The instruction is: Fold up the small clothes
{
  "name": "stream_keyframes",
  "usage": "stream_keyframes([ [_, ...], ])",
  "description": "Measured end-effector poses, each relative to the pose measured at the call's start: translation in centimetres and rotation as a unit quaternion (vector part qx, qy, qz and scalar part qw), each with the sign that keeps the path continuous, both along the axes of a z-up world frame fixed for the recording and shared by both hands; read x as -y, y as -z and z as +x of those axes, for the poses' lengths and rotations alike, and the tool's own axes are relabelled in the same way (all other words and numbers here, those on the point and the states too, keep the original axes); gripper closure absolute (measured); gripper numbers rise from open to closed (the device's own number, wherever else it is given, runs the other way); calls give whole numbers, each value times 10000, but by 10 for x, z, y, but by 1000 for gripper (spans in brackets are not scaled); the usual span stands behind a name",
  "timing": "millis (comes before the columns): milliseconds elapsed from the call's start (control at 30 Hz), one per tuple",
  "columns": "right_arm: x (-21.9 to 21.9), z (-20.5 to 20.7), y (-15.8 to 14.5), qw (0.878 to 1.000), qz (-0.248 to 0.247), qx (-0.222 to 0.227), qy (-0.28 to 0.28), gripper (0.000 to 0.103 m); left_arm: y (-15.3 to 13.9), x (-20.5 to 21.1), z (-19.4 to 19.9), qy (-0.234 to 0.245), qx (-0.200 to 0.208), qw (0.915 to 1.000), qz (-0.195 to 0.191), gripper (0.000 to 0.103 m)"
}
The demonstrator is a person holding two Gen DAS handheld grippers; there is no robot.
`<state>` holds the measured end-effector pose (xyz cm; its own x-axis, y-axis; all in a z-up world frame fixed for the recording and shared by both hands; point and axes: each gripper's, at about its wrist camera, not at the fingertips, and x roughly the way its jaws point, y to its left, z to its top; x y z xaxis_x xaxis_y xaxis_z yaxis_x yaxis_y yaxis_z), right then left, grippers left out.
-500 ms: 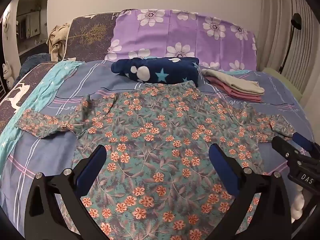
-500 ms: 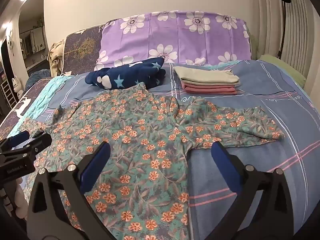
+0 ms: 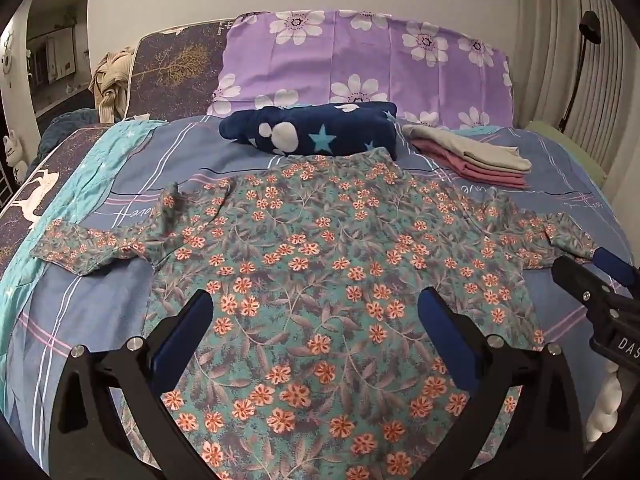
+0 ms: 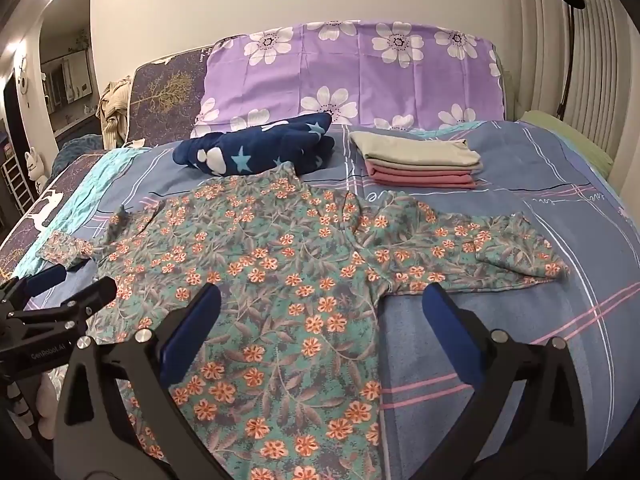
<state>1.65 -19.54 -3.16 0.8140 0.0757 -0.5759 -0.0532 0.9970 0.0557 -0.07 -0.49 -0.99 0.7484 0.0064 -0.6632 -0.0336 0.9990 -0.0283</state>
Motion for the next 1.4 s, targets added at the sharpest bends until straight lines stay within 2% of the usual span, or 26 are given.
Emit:
stream_keyframes([
  [467, -2, -3, -2, 10000, -32, -10, 2, 2, 2, 12, -5, 202, 25, 9996, 210, 1],
  [1400, -7, -8, 0, 9999, -74, -54, -99, 2, 9, 7, -9, 152, -10, 9995, 272, 1],
])
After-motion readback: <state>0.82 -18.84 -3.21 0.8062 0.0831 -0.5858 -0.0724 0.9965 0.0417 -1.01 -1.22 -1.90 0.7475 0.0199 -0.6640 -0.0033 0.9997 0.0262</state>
